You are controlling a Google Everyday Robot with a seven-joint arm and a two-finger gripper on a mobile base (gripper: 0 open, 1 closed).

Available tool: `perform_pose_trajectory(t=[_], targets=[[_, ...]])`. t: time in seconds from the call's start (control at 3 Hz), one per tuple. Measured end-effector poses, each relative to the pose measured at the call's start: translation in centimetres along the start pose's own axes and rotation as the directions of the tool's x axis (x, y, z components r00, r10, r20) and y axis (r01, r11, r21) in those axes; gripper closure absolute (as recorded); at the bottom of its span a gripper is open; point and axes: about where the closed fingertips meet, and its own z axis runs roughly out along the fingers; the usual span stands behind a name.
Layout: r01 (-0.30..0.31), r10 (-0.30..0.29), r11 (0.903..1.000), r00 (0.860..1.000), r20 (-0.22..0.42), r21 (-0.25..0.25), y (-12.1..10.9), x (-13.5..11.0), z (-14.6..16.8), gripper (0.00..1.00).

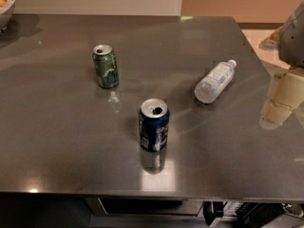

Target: Knock pepsi can over

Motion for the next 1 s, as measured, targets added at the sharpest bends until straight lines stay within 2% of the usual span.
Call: perform_pose_trajectory(t=[0.33,0.67,1.0], targets=[[0.0,0.0,1.0,1.0,0.0,0.0,0.0,0.0,0.0,0.0],[0.034,-0.034,0.9994,0.999,0.034,-0.007,0.5,-1.1,0.0,0.0],[0.081,-0.077,0.9964,0.989,0.122,-0.026,1.1,-3.8,0.7,0.0]])
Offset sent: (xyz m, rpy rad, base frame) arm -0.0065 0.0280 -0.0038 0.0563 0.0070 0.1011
